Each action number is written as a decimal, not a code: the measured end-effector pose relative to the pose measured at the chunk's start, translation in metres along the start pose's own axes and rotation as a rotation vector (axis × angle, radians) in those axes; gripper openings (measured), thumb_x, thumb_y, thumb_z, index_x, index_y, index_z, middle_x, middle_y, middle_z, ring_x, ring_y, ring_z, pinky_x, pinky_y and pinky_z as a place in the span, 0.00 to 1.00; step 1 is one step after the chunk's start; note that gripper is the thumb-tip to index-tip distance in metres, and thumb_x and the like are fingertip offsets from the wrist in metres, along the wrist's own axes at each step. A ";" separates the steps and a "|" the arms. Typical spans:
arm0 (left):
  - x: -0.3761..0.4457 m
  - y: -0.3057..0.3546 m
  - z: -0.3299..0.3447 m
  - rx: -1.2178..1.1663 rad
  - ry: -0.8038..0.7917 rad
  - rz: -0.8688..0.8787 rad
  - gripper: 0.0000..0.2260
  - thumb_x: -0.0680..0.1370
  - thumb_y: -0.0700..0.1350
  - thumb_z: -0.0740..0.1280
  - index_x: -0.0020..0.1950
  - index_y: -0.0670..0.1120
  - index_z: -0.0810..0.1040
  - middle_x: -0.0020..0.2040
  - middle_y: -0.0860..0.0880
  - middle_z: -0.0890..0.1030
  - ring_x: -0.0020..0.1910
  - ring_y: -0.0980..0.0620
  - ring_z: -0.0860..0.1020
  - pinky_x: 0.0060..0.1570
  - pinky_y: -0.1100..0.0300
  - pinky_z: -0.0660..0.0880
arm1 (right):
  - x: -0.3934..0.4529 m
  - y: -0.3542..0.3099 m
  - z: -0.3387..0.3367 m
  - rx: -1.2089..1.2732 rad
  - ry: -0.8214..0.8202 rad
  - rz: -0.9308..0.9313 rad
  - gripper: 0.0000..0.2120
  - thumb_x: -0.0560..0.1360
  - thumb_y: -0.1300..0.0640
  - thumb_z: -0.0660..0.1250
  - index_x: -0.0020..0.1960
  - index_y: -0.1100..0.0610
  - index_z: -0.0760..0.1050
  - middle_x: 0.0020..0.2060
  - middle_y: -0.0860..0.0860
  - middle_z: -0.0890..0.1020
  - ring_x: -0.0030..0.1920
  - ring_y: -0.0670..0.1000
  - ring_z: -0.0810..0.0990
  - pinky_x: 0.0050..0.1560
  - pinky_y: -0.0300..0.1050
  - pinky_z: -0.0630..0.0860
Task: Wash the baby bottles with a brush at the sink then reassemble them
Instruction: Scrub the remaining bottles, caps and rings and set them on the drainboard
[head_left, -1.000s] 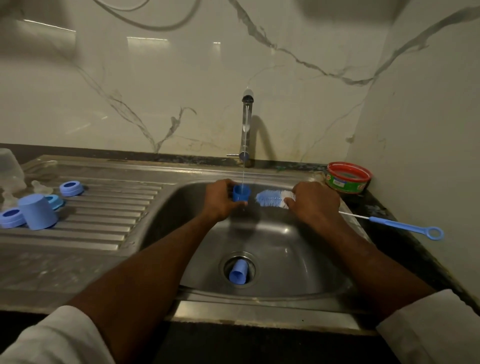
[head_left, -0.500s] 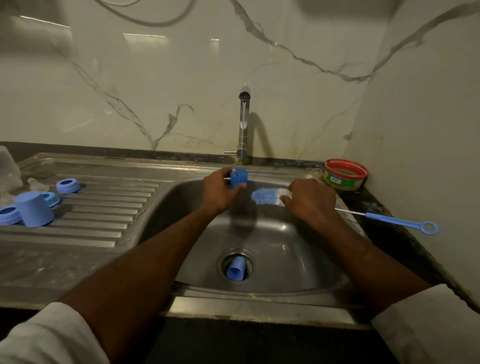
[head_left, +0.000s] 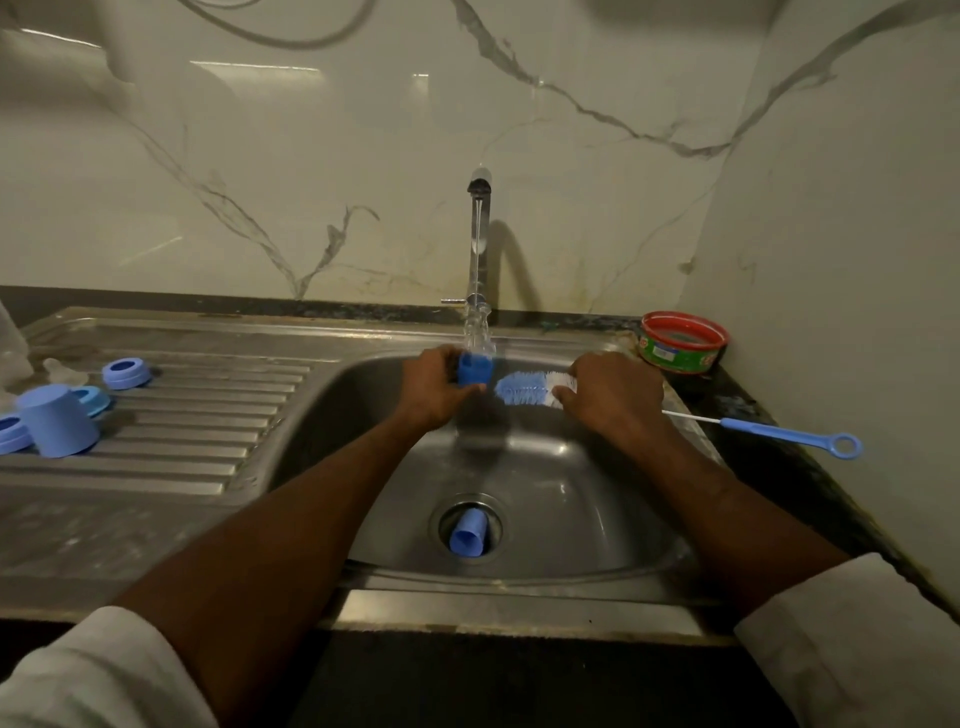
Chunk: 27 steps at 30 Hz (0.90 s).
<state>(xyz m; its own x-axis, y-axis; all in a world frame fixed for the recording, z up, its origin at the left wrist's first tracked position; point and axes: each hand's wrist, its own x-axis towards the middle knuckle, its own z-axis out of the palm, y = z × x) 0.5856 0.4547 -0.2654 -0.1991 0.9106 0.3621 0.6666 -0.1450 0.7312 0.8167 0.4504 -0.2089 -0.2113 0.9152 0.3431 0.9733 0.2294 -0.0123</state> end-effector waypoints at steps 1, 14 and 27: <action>-0.001 -0.001 0.000 0.025 -0.032 0.001 0.24 0.74 0.43 0.76 0.68 0.44 0.75 0.65 0.44 0.80 0.62 0.50 0.80 0.53 0.66 0.75 | 0.000 0.000 0.000 0.000 -0.002 0.000 0.18 0.78 0.39 0.66 0.61 0.50 0.79 0.53 0.52 0.83 0.54 0.53 0.80 0.45 0.47 0.68; 0.002 0.006 -0.006 -0.045 0.005 0.112 0.29 0.76 0.47 0.74 0.75 0.45 0.69 0.69 0.44 0.75 0.65 0.48 0.77 0.61 0.55 0.77 | 0.000 0.000 0.001 -0.004 0.042 -0.022 0.19 0.79 0.38 0.63 0.62 0.49 0.79 0.56 0.52 0.83 0.57 0.55 0.80 0.47 0.48 0.69; -0.022 0.014 -0.028 0.343 -0.150 0.070 0.24 0.74 0.51 0.77 0.67 0.46 0.76 0.61 0.45 0.80 0.58 0.50 0.78 0.58 0.57 0.75 | -0.009 -0.009 -0.012 -0.072 -0.027 -0.065 0.18 0.78 0.40 0.66 0.62 0.49 0.80 0.53 0.52 0.83 0.53 0.54 0.81 0.48 0.49 0.75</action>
<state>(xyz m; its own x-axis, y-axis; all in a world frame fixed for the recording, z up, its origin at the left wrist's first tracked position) 0.5791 0.4224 -0.2473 -0.0543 0.9534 0.2967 0.8816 -0.0937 0.4625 0.8105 0.4364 -0.2007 -0.2753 0.9082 0.3152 0.9613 0.2647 0.0769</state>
